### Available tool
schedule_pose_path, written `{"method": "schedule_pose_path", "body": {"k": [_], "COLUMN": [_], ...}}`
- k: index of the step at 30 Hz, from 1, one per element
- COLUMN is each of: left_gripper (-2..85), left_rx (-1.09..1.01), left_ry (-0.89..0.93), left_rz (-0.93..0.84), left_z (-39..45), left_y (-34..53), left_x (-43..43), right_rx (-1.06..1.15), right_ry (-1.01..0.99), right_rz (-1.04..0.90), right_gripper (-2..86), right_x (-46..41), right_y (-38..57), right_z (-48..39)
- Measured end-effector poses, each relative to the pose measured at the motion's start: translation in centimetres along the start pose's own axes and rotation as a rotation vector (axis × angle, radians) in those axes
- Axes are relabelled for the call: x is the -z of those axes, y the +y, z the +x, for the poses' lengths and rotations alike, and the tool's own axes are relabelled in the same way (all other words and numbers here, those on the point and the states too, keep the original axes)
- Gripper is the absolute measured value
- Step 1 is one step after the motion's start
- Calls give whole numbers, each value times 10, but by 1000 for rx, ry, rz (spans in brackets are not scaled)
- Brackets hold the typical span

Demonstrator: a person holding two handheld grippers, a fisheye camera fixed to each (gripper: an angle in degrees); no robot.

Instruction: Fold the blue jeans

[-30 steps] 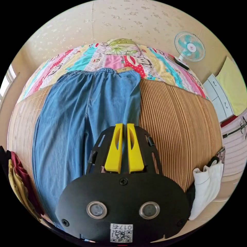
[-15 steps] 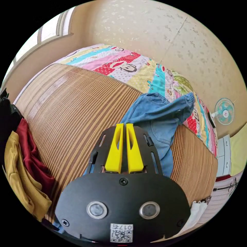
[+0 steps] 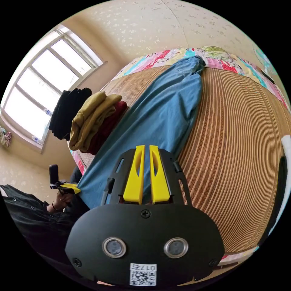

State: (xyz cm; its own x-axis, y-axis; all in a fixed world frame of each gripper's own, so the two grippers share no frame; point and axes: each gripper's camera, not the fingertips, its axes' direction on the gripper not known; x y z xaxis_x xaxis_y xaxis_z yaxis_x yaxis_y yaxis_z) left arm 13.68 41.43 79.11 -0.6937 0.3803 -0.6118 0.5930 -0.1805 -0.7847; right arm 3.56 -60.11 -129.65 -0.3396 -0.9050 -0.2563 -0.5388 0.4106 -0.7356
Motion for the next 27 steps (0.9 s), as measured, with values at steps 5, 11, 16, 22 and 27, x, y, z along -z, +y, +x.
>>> {"method": "schedule_pose_path", "body": {"k": [5,11,16,22,27], "left_gripper": [-8,-9,-8,-9,-7], "left_rx": [-14,-26,45,149,216], "left_ry": [18,-17,6,355,99], "left_rz": [1,-22,-21,36,-30], "left_z": [3,16,19,22,2], "left_y": [-13,-31,-45,-65,-70], "left_x": [5,5,10,44,37], "right_rx": [-243,-306,-371,-311,-436], "right_ry": [-65,-8,9,-621,-586], "right_rz": [9,23,-196,13,-176], "right_gripper": [74,79,32,21,15], "right_x": [41,43,38,122,94], "right_y": [153,193,162,162,181], "right_z": [0,-35,-15,32,99]}}
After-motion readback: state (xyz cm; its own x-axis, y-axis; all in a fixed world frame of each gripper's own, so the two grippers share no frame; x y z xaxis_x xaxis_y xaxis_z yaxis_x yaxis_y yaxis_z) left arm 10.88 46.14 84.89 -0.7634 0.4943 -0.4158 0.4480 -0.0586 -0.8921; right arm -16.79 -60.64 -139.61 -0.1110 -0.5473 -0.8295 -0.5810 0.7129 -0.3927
